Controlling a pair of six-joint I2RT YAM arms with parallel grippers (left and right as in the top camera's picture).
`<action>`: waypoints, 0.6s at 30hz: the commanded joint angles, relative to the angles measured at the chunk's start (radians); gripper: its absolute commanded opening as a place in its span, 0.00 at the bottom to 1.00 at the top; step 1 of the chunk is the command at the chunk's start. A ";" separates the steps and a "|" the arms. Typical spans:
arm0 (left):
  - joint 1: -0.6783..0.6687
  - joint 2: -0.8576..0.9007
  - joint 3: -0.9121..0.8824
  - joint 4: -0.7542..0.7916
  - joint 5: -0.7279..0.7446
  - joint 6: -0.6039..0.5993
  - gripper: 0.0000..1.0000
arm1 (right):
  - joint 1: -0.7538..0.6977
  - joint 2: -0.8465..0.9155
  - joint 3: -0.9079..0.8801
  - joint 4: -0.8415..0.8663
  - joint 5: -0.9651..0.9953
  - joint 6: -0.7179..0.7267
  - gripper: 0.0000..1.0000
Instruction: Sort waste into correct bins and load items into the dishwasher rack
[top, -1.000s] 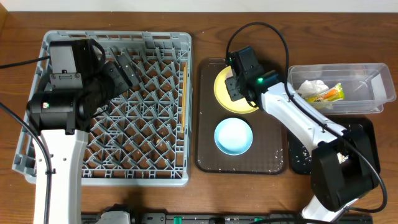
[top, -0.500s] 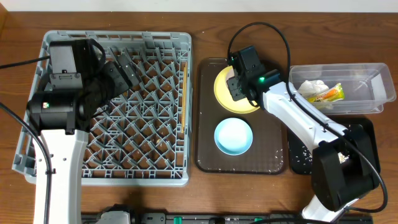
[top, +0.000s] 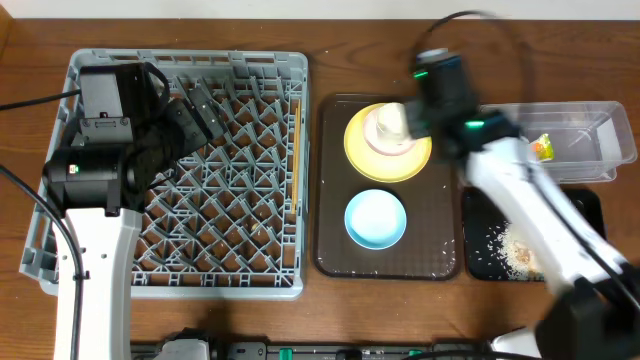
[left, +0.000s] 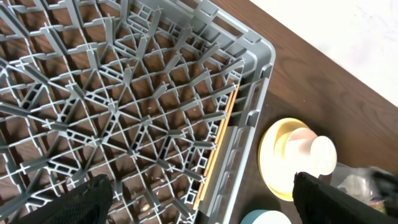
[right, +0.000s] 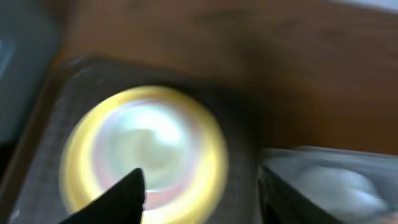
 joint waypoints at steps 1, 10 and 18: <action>0.004 0.004 0.006 -0.002 0.006 0.010 0.94 | -0.149 -0.080 0.025 -0.042 0.058 0.032 0.63; 0.004 0.004 0.006 -0.002 0.006 0.010 0.94 | -0.384 -0.152 0.025 -0.114 0.054 0.032 0.99; 0.004 0.004 0.006 -0.002 0.006 0.010 0.94 | -0.397 -0.151 0.024 -0.115 0.054 0.032 0.99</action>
